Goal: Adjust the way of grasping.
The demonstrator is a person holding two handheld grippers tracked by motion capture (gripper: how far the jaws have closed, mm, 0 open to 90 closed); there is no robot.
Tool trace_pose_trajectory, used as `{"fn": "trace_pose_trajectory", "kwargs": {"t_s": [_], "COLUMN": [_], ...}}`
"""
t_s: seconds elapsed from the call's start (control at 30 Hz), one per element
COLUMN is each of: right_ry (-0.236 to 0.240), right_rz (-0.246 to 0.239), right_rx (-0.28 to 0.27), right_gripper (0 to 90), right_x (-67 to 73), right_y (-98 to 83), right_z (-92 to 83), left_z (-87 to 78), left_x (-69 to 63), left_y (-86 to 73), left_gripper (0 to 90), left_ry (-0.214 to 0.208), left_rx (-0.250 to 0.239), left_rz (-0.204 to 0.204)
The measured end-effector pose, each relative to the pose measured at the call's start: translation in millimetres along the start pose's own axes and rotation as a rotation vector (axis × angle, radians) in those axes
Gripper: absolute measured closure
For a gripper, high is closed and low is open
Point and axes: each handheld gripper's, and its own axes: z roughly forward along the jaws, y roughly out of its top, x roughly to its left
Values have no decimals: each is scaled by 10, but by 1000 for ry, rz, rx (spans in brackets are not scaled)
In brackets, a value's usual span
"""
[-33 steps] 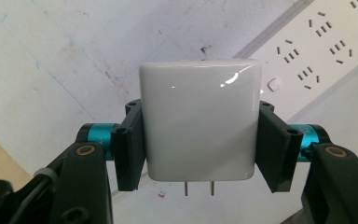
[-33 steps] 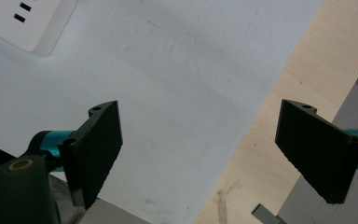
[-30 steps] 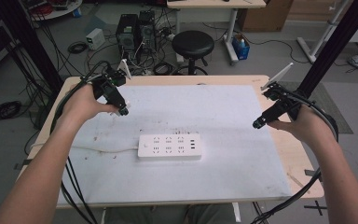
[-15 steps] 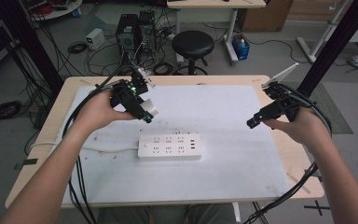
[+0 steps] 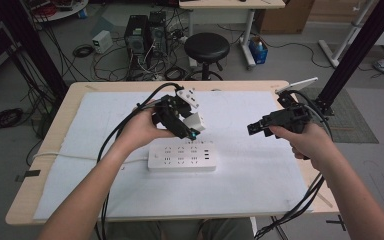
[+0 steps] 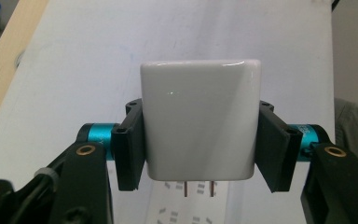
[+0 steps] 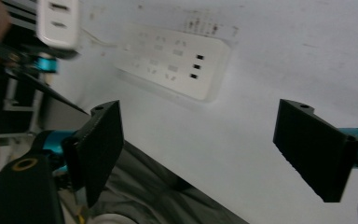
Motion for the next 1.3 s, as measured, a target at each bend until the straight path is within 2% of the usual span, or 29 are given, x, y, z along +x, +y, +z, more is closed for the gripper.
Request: {"fn": "trace_pose_trajectory", "kwargs": {"t_s": [0.2,0.27,0.3,0.4,0.53,0.57,0.7,0.93,1.07,1.13,1.17,1.2,1.3], "right_ry": [137,175,192,261,265,273,288,279,276,268,259,246,215], "right_rz": [54,66,67,79,78,79,73,44,40,30,19,12,-9], "right_rx": [-40,-38,-38,-37,-32,-31,-20,-4,-2,-11,-9,-15,-45], "right_gripper": [206,207,248,270,332,343,420,580,611,619,620,620,619], "right_x": [46,70,82,141,193,200,230,284,297,304,309,308,265], "right_y": [26,38,44,61,88,95,115,145,160,165,167,166,164], "right_z": [117,176,206,292,384,406,466,559,583,584,583,578,517], "left_z": [153,198,219,288,340,340,350,343,337,340,340,335,292], "left_x": [-119,-157,-173,-212,-265,-268,-305,-343,-359,-364,-359,-350,-301], "left_y": [120,157,174,216,254,263,278,280,278,281,280,272,204], "left_gripper": [424,424,424,424,424,423,424,424,422,407,345,300,240], "left_ry": [-6,-15,-17,-19,-14,-15,-3,24,58,71,85,101,126], "left_rx": [-61,-85,-90,-103,-134,-131,-147,-142,-125,-123,-117,-104,-43], "left_rz": [51,63,67,81,102,117,132,166,189,178,165,156,123]}}
